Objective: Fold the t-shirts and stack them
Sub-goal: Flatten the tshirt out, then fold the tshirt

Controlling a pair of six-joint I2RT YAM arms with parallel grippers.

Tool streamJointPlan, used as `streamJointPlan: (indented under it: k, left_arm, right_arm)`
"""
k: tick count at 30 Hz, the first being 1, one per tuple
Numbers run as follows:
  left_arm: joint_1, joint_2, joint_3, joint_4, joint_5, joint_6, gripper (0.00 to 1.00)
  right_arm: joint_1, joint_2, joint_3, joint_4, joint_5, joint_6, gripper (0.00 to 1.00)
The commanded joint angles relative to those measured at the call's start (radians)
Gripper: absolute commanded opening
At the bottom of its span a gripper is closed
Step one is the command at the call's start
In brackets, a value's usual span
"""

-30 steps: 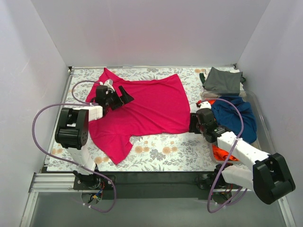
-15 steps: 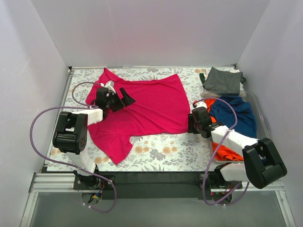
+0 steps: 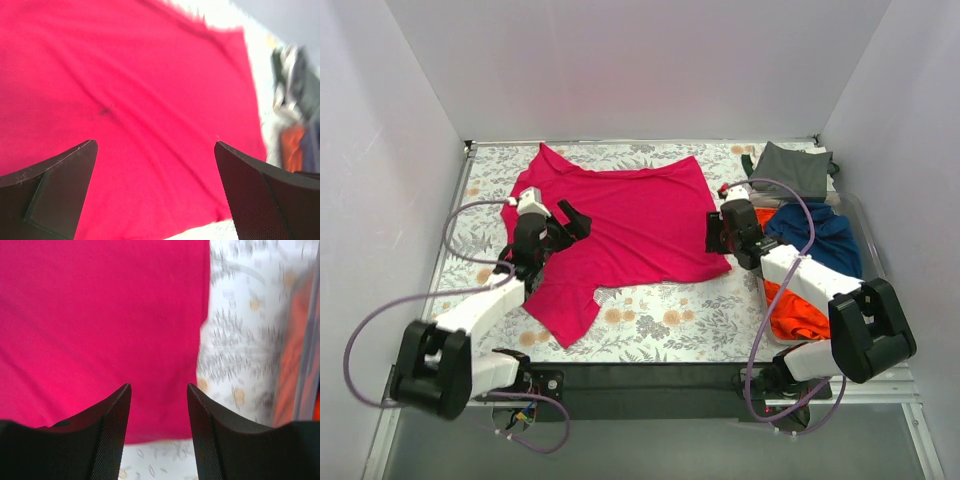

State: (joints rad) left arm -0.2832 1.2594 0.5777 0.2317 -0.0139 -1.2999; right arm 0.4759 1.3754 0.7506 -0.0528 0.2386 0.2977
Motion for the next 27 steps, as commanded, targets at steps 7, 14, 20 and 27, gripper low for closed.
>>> streamJointPlan:
  k: [7,14,20,27]
  left_arm:
    - [-0.126,-0.448,-0.113,-0.44,-0.486,-0.186,0.96]
    - [-0.266,-0.462,-0.013,-0.909,-0.584,-0.461,0.96]
    - [-0.442,-0.468,0.004,-1.161,-0.514,-0.74,0.96]
    - [-0.608,-0.517,-0.081,-1.249,-0.373,-1.0,0.96]
  right_arm:
    - [-0.049,0.007,0.096,0.12,-0.105,-0.051,0.46]
    - [-0.111,-0.036,0.024,0.171,-0.202,-0.051,0.47]
    - [-0.138,-0.055,0.004,0.189,-0.231,-0.046,0.47]
    - [-0.148,-0.022,0.0,0.202,-0.277,-0.045,0.47]
